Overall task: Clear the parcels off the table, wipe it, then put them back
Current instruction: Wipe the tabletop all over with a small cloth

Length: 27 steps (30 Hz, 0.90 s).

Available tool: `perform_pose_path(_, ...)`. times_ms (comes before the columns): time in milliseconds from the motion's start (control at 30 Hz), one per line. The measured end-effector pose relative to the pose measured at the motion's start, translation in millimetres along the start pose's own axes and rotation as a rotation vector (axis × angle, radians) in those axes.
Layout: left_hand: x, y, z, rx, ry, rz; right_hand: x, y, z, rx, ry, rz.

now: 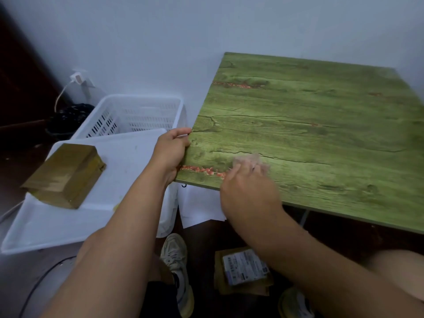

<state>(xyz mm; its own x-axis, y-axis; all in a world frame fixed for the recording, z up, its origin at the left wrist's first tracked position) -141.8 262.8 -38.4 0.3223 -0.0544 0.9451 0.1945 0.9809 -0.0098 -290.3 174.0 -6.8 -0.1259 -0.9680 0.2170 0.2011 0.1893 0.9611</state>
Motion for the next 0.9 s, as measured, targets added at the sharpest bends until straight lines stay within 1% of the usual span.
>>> perform_pose_path(67,-0.1,0.1,-1.5,0.005,-0.01,-0.003,-22.1,-7.1,3.1,0.049,0.086,0.069)
perform_pose_path(133,-0.2,0.1,-3.9,0.018,-0.014,-0.011,-23.3,-1.9,-4.9,0.188,0.141,-0.043)
perform_pose_path(167,-0.2,-0.1,-4.0,0.019,-0.013,-0.015,-15.8,0.1,-10.9,0.228,0.162,-0.123)
perform_pose_path(200,-0.8,-0.2,-3.8,0.016,-0.009,-0.013,-5.5,0.5,-15.9,0.186,0.132,-0.207)
perform_pose_path(267,-1.6,-0.2,-2.3,0.003,-0.003,-0.001,11.2,-2.3,-14.8,0.092,-0.074,-0.228)
perform_pose_path(300,-2.0,-0.1,-1.6,-0.001,-0.004,0.0,9.6,-1.0,-6.9,0.086,-0.115,-0.251)
perform_pose_path(333,-1.8,0.1,-1.6,-0.001,-0.01,-0.001,-2.9,-8.0,-3.4,0.078,-0.064,-0.253)
perform_pose_path(400,-0.8,0.4,-3.0,0.008,-0.021,-0.008,-30.5,-21.2,-0.8,0.058,0.119,-0.103)
perform_pose_path(467,-0.3,0.5,-4.6,0.014,-0.023,-0.017,-27.9,-9.1,-4.9,0.193,0.173,-0.112)
perform_pose_path(500,-0.4,0.5,-4.6,0.013,-0.019,-0.02,-17.5,-2.6,-8.6,0.237,0.16,-0.113)
perform_pose_path(533,-1.7,0.1,-4.0,0.009,-0.013,-0.017,-5.4,-0.7,-8.8,0.243,0.128,-0.106)
perform_pose_path(600,-2.8,0.0,-2.6,0.003,-0.005,-0.001,10.6,-1.4,-5.2,0.082,0.005,-0.05)
perform_pose_path(633,-2.9,0.4,-1.8,0.005,-0.005,0.002,7.2,-2.5,0.5,0.035,0.005,-0.021)
perform_pose_path(700,-1.5,0.7,-1.0,0.015,-0.009,0.0,-11.4,-10.7,7.6,-0.018,0.129,-0.012)
perform_pose_path(733,-0.9,0.3,-1.3,0.02,-0.013,-0.003,-20.6,-13.1,10.3,0.001,0.194,-0.013)
perform_pose_path(767,-0.4,-0.3,-1.2,0.023,-0.016,-0.008,-21.3,-10.8,8.9,0.072,0.24,-0.022)
perform_pose_path(800,-0.2,-0.9,-1.2,0.025,-0.018,-0.013,-12.9,-7.8,2.7,0.131,0.232,-0.052)
perform_pose_path(833,0.1,-1.6,-0.3,0.024,-0.016,-0.014,-1.0,-2.9,-1.2,0.162,0.18,-0.078)
perform_pose_path(900,-0.3,-2.2,1.5,0.017,-0.009,-0.008,19.5,0.5,-0.9,0.067,0.059,-0.048)
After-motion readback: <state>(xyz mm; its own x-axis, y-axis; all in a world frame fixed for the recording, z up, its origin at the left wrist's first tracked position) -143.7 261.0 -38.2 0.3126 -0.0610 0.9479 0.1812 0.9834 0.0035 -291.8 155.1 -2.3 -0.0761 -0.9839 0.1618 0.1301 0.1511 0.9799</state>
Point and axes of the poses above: each hand's wrist, its own z-axis away from the middle knuckle, its own y-axis out of the back of the hand, x = y × z, the point moved 3 cm from there along -z, towards the middle knuckle, and after that the axes turned 3 degrees about y, right-handed, at the moved point
